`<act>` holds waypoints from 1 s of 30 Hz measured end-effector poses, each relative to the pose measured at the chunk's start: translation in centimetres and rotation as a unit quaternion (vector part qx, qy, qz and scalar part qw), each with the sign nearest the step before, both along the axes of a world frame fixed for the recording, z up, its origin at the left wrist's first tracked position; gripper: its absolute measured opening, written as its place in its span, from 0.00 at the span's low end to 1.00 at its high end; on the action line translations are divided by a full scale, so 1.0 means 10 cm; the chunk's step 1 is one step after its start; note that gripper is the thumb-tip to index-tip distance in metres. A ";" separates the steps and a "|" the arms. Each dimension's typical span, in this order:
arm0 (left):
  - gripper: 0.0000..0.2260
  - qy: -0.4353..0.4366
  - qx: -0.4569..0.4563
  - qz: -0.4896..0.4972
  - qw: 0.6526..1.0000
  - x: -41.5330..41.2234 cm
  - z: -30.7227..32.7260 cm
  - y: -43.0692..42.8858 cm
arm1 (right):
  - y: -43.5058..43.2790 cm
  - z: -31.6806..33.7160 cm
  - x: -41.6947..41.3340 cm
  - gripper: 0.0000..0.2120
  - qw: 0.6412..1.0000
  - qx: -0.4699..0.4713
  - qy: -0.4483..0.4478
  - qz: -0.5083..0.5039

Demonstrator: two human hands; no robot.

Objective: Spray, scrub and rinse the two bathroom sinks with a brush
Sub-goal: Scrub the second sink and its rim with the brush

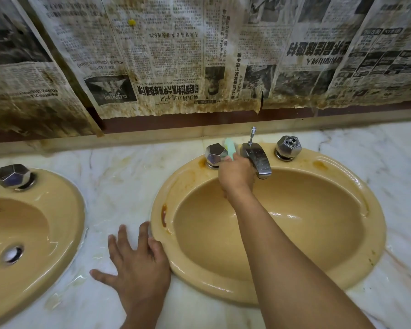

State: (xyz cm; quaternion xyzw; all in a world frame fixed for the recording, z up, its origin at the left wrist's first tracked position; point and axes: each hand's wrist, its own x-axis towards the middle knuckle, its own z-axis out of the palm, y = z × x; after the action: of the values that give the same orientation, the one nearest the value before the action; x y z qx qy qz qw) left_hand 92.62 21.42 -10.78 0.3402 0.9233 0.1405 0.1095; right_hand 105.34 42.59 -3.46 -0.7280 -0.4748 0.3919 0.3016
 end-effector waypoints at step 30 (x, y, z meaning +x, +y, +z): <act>0.20 -0.014 -0.002 -0.002 1.000 -0.04 0.00 0.03 | -0.22 0.00 0.02 0.15 0.999 -0.015 -0.034 0.017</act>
State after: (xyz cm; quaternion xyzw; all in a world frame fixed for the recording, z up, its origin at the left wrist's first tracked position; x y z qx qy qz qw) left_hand 92.24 21.69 -10.82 0.3395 0.9215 0.1432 0.1228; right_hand 105.58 40.39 -3.48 -0.7372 -0.4911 0.3789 0.2679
